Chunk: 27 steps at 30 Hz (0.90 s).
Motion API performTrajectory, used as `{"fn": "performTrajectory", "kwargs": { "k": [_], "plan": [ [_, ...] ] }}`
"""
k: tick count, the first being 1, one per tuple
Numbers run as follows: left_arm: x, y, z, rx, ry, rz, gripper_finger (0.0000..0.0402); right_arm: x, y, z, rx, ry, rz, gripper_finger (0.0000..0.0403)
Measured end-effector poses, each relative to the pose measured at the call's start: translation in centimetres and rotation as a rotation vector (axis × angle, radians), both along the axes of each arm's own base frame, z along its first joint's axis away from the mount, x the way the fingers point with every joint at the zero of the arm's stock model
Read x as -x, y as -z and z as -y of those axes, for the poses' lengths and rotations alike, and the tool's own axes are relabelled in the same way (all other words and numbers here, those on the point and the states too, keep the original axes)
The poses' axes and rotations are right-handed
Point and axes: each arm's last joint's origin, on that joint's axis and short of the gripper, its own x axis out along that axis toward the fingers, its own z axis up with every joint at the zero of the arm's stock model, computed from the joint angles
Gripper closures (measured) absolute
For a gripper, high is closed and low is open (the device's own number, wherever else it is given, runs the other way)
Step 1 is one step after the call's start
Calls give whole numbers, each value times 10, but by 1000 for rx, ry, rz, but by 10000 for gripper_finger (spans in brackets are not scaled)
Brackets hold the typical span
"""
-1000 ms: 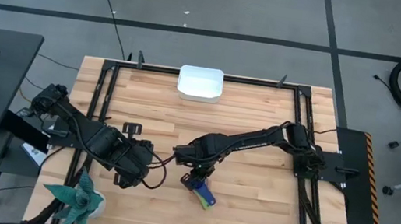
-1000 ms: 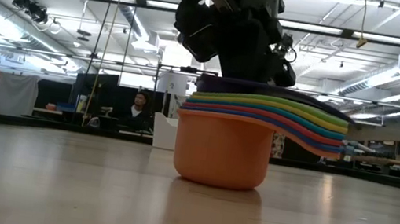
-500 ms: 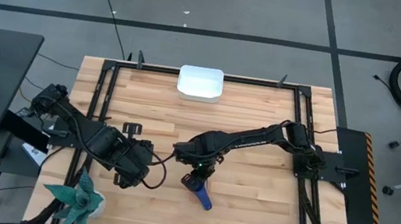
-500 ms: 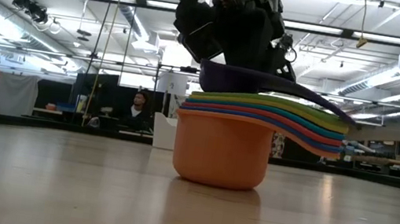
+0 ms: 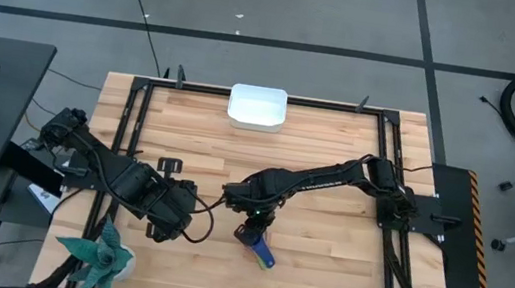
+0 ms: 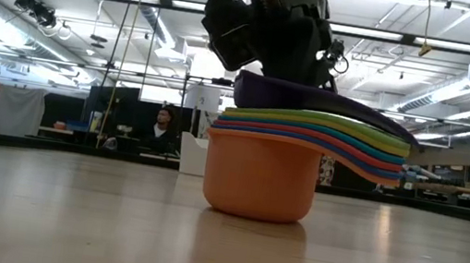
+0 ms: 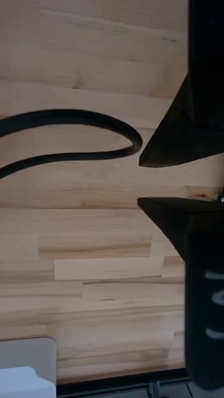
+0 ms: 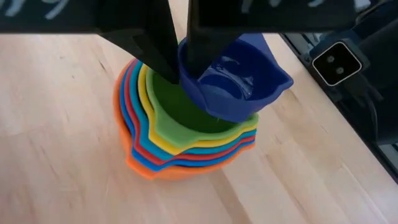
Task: Nest measuring cups in basket
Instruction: Stack the dark blue measuring cup on top of the green measuring cup
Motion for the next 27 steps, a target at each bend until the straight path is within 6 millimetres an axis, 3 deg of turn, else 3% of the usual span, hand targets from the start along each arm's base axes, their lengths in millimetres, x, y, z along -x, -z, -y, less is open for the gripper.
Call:
{"fn": "performTrajectory", "kwargs": {
  "k": [6,13,17,27],
  "plan": [
    [0,0,0,0,0,0,308,0,0,0,3,-6,3,377],
    [0,0,0,0,0,0,308,0,0,0,0,-19,8,272],
    [0,0,0,0,0,0,308,-1,-1,3,-64,-14,-3,235],
    [0,0,0,0,0,0,308,-1,-2,7,-179,1,-28,224]
  ]
}}
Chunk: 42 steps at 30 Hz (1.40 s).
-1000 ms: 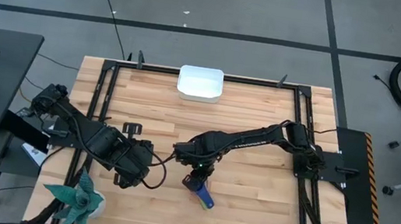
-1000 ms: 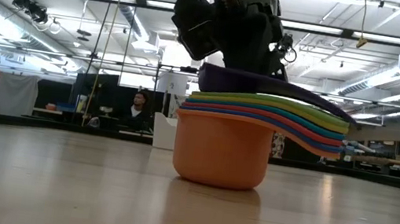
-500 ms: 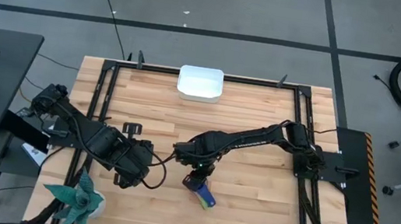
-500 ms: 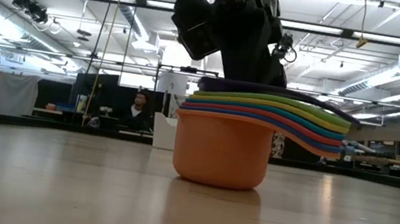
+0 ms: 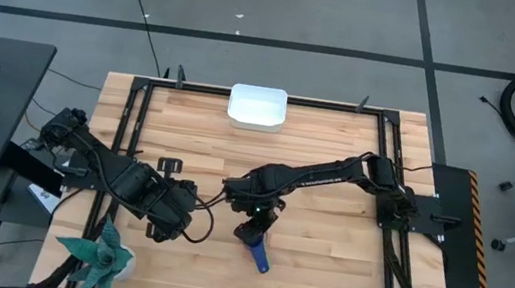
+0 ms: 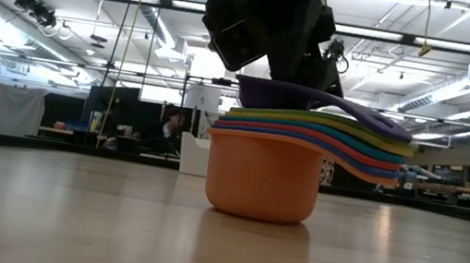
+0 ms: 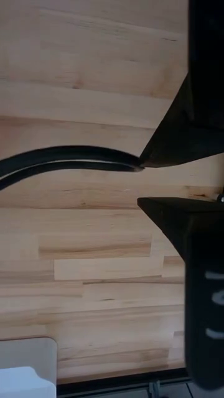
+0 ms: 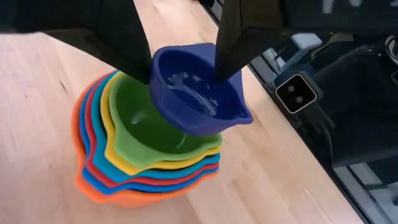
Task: Nest measuring cups in basket
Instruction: Stack the dark blue measuring cup on top of the green measuring cup, then put the stacked measuring cups into the white bin
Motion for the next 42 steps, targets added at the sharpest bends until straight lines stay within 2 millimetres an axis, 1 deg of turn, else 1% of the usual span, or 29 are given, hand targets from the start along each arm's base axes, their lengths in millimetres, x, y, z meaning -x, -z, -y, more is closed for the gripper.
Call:
{"fn": "performTrajectory", "kwargs": {
  "k": [6,17,24,27,30,35,36,38,42],
  "plan": [
    [0,0,0,0,0,0,308,0,0,1,11,-29,22,225],
    [0,0,0,0,0,0,308,-1,0,12,15,1,8,225],
    [0,0,0,0,0,0,308,4,1,21,67,21,-54,226],
    [0,0,0,0,0,0,308,9,-6,26,128,6,-95,225],
    [0,0,0,1,-3,1,308,12,-23,30,207,-12,-117,225],
    [0,0,0,0,-44,17,308,19,-73,33,377,-49,-95,226],
    [0,0,0,4,-61,21,308,18,-84,33,412,-49,-60,225],
    [0,0,0,12,-95,29,308,20,-109,31,450,-55,64,225],
    [0,0,0,46,-208,52,308,40,-158,29,461,-46,215,226]
  ]
}}
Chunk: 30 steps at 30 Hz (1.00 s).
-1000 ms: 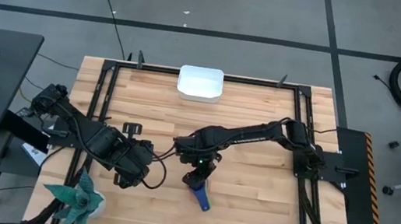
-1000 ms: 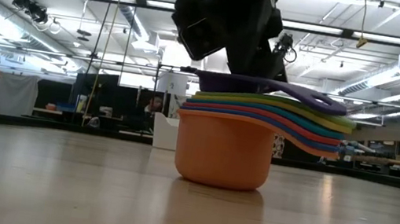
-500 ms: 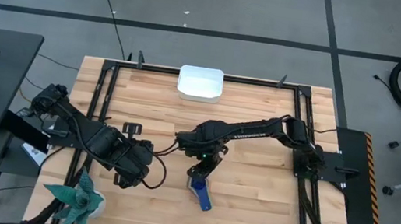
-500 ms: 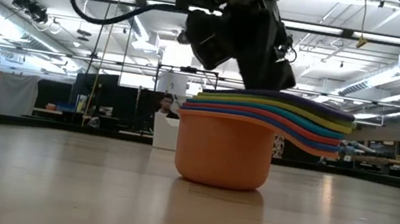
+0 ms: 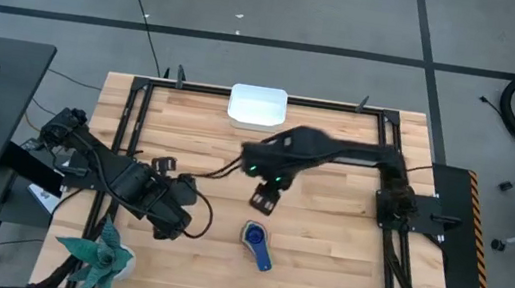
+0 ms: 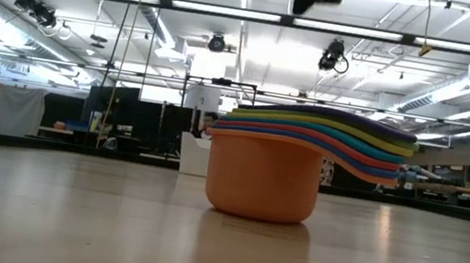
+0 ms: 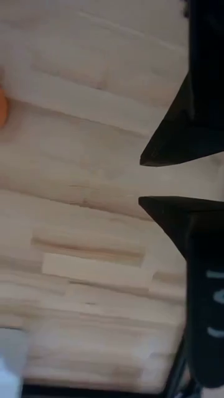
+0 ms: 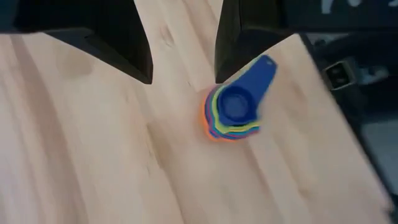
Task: Nest measuring cups in basket
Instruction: Put the stacked measuring cups into the white bin
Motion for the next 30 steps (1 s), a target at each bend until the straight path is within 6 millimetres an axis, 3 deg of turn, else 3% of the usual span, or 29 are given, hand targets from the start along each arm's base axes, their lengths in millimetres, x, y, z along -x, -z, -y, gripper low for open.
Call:
{"fn": "performTrajectory", "kwargs": {
  "k": [8,14,18,23,30],
  "plan": [
    [-5,-1,5,160,-314,108,308,86,-88,-7,40,-115,276,225],
    [-21,-3,23,367,-485,285,308,159,-127,-13,92,-157,434,226],
    [-34,4,43,467,-575,372,308,198,-131,-14,111,-194,469,225],
    [-45,27,70,507,-701,381,308,239,-123,-11,86,-219,468,226],
    [-63,58,104,565,-803,468,308,272,-107,-7,-5,-221,515,226]
  ]
}}
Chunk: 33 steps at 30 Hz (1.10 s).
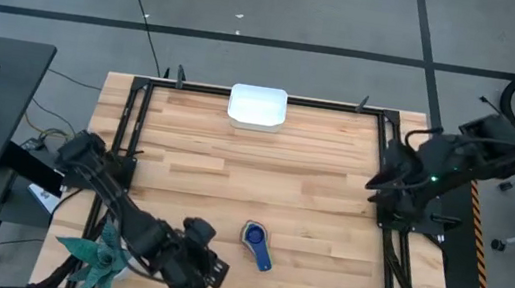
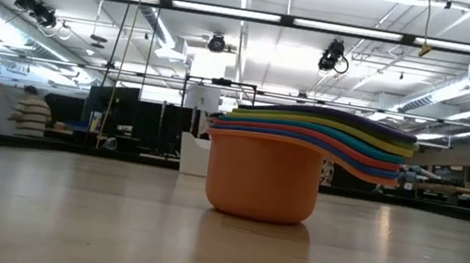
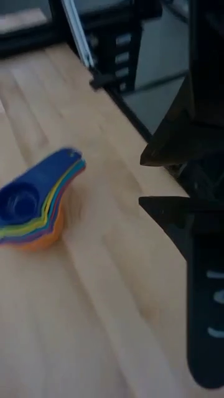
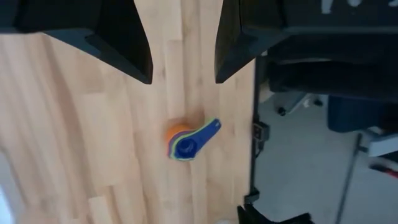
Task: Nest measuring cups in basket
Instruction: Put the stacked measuring cups into the white bin
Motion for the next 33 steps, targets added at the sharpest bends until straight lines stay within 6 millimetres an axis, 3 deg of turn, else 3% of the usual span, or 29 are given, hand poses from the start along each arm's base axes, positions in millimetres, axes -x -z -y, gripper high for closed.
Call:
{"fn": "performTrajectory", "kwargs": {
  "k": [6,10,13,19,22,26,33],
  "plan": [
    [-10,16,14,-10,-17,49,308,5,18,-1,-40,-54,-23,226],
    [-17,28,18,2,-80,55,308,-3,34,-5,-36,-57,-67,225],
    [-20,35,20,16,-133,68,308,-15,50,-12,-59,-58,-93,227],
    [-24,42,24,19,-140,75,308,-56,70,-32,-160,-149,98,234],
    [-24,42,23,12,-144,80,308,-70,81,-37,-170,-192,111,240],
    [-22,42,26,9,-137,84,308,-81,101,-39,-146,-202,35,267],
    [-16,42,33,7,-109,80,308,-100,125,-48,-121,-236,-64,353]
  ]
}}
